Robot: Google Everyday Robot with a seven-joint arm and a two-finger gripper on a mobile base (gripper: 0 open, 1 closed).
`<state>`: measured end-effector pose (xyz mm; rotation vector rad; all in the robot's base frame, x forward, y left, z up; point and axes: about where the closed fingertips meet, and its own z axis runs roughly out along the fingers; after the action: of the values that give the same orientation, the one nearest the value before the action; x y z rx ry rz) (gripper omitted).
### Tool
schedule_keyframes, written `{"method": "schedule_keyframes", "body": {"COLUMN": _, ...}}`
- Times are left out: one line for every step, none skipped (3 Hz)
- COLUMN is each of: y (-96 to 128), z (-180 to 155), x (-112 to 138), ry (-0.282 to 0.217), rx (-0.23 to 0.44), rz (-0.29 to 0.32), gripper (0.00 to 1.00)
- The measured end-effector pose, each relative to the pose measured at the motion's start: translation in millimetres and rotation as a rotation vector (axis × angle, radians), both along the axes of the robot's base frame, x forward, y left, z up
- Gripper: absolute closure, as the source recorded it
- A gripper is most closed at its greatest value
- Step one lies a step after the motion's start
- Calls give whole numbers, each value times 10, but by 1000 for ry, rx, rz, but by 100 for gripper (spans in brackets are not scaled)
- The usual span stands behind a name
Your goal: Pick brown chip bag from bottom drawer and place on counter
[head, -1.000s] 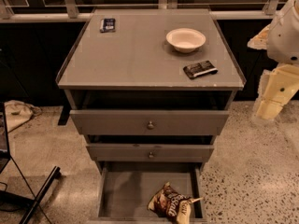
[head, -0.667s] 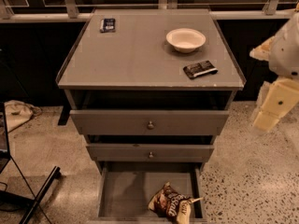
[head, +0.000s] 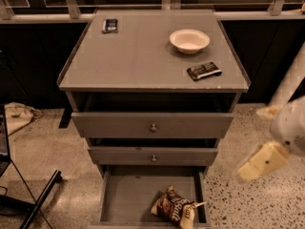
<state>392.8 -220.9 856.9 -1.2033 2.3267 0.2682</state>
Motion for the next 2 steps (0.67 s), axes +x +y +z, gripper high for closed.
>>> {"method": "schedule_keyframes", "body": {"y": 47, "z": -698, "x": -123, "ry": 52, "rx": 128, "rz": -121, "gripper": 0}}
{"method": "schedule_keyframes", "body": {"y": 36, "z": -787, "x": -123, "ry": 45, "rx": 130, "rz": -144, "gripper": 0}}
